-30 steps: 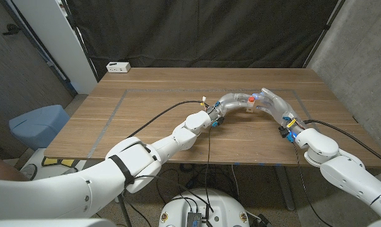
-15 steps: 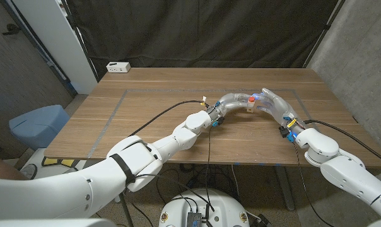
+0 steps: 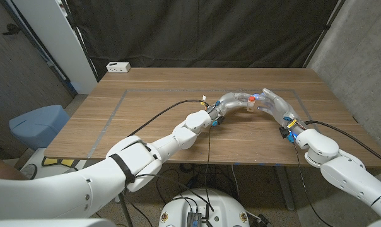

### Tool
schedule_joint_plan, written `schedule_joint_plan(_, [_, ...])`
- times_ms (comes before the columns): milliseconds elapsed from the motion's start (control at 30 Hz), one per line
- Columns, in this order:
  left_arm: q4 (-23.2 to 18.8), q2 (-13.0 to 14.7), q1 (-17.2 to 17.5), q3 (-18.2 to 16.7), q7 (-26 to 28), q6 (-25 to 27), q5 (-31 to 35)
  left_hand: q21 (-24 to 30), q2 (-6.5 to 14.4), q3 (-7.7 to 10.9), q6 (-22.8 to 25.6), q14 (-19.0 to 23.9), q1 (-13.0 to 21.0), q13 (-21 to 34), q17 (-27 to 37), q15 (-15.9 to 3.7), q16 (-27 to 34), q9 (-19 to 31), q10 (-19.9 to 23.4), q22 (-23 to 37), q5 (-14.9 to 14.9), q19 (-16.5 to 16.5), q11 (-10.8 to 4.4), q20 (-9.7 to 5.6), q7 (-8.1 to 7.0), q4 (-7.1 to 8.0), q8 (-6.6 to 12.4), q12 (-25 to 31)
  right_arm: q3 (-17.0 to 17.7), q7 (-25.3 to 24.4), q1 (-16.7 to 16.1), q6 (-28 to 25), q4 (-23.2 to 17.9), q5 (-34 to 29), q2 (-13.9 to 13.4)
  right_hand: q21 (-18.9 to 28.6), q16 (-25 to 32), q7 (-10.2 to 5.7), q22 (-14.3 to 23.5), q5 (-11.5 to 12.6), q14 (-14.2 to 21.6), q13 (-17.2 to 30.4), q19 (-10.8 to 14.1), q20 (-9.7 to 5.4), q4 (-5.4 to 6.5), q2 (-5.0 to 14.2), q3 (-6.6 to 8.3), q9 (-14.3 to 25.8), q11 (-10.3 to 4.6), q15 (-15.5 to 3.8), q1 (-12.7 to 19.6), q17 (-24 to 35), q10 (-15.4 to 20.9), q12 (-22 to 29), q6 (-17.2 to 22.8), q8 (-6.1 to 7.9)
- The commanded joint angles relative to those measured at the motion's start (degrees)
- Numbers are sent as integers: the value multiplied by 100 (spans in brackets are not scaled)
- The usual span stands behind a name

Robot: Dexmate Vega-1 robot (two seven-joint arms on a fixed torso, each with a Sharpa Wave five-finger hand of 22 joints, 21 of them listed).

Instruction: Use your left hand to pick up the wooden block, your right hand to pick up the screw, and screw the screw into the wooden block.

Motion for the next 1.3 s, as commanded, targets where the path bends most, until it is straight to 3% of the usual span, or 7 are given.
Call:
schedule_joint_plan(33, [3,5,16,-10,-13,23,-13,31,354,336,542,50,-289,573,8,-441,13,25,115,14,28,30,-53,25,350,316,26,388,29,-91,-58,-46,-83,-22,-9,27,21,23,28,32,44,11,27,-15,-6,27,-21,30,12,14,-35,21,65,41,108,55])
schedule_joint_plan(1300, [119,-33,-13,-22,-43,4,-36,32,350,340,552,51,-301,570,7,-438,10,24,126,14,30,32,-51,10,344,317,28,392,146,-252,-276,-23,-212,-102,35,54,58,126,26,41,243,8,175,-48,-42,69,25,24,-70,-65,34,9,437,94,689,220])
